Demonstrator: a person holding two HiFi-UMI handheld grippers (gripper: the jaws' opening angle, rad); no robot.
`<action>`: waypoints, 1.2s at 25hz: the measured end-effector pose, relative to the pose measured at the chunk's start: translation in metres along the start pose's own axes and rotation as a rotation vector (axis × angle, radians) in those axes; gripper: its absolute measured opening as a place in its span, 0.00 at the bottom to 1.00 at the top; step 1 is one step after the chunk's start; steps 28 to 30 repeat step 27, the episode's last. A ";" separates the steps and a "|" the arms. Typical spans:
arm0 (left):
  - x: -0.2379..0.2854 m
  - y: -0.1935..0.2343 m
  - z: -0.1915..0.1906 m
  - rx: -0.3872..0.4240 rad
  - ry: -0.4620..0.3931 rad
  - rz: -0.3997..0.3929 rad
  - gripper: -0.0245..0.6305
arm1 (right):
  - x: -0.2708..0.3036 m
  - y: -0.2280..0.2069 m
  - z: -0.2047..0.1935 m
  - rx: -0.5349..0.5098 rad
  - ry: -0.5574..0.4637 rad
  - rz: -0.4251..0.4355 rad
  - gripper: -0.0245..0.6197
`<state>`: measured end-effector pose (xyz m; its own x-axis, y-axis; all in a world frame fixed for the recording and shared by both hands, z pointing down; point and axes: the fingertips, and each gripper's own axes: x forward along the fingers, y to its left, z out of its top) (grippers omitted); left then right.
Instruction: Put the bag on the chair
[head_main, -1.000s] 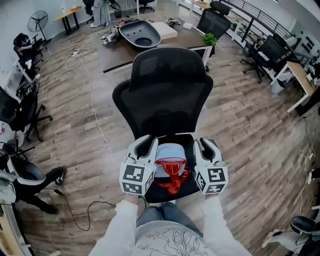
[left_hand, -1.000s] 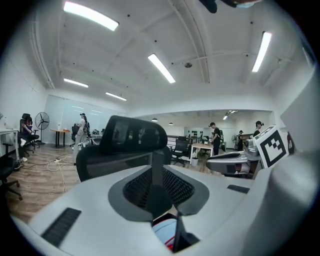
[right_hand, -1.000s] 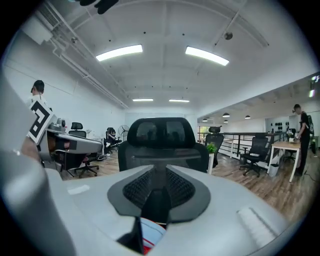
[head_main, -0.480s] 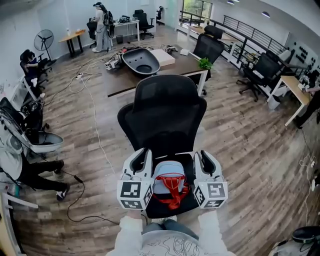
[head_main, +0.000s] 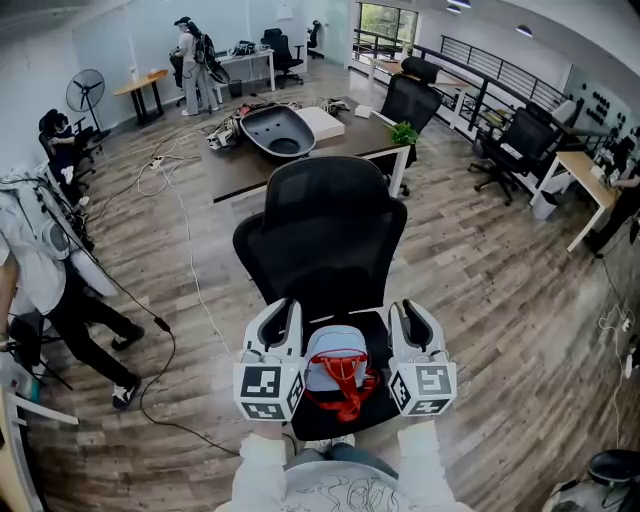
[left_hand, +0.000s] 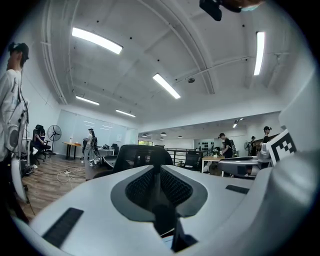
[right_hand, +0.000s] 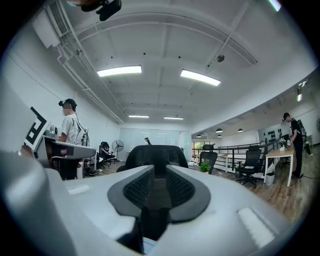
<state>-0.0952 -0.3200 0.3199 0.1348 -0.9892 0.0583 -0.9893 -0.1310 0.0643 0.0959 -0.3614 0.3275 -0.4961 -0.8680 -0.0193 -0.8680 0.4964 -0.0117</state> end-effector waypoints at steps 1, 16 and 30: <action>0.001 0.000 0.001 -0.003 0.000 0.000 0.10 | 0.000 0.000 0.000 0.000 0.002 0.000 0.17; 0.004 -0.008 -0.004 -0.016 0.015 -0.004 0.10 | -0.002 -0.008 -0.003 0.014 0.010 -0.017 0.11; 0.009 -0.006 -0.003 -0.022 0.021 -0.008 0.10 | 0.002 -0.009 -0.001 0.014 0.012 -0.022 0.07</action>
